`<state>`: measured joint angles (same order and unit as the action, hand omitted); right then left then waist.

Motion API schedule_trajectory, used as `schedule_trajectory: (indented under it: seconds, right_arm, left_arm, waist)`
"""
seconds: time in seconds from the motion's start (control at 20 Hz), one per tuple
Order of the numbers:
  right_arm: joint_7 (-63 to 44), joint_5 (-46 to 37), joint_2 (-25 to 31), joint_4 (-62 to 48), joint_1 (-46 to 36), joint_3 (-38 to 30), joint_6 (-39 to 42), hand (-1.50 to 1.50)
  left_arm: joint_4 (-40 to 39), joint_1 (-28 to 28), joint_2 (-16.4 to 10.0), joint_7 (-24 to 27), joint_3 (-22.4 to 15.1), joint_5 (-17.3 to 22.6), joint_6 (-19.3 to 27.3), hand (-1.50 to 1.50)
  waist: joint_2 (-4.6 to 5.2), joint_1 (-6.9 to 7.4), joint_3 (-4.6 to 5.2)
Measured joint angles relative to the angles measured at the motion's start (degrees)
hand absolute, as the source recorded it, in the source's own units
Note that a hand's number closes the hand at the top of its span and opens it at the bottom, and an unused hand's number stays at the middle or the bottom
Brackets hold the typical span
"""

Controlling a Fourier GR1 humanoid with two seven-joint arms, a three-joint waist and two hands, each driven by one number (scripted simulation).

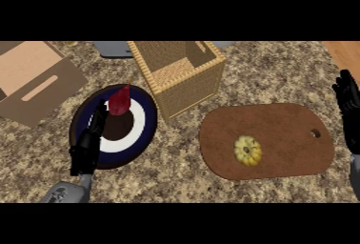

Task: Pick the squash from the cutting board and place it in the basket

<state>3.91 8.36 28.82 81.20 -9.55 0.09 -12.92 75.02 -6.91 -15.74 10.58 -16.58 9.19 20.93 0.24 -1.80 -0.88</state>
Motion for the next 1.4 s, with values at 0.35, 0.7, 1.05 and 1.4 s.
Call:
schedule_trajectory:
  seconds: [0.35, 0.7, 1.05, 1.4]
  right_arm:
    - [6.79, 6.37, -0.63, -0.13, -5.72, 6.89, 20.51, 1.5]
    - [22.88, -2.08, -8.02, 9.71, -3.48, 19.39, 25.18, -1.5]
    - [14.16, -21.08, 1.17, 17.1, -4.6, 19.77, 17.1, -1.5]
    - [0.43, -28.08, 18.2, 25.14, -9.27, 20.3, 31.44, -1.5]
  left_arm:
    - [-0.69, -3.96, -4.56, -7.15, 0.39, -0.6, -3.04, 0.0]
    - [-0.48, -5.8, -7.54, -15.29, 1.3, 0.82, -5.84, 0.0]
    - [0.41, -6.08, -9.96, -18.89, 3.31, 1.96, -6.98, 0.0]
    - [0.81, -5.8, -10.34, -19.96, 3.73, 2.25, -7.53, 0.0]
  waist:
    - [0.29, 4.0, 0.31]
    - [-0.34, 2.67, 0.62]
    - [-1.01, 0.69, 1.05]
    - [-1.12, 0.45, 1.23]
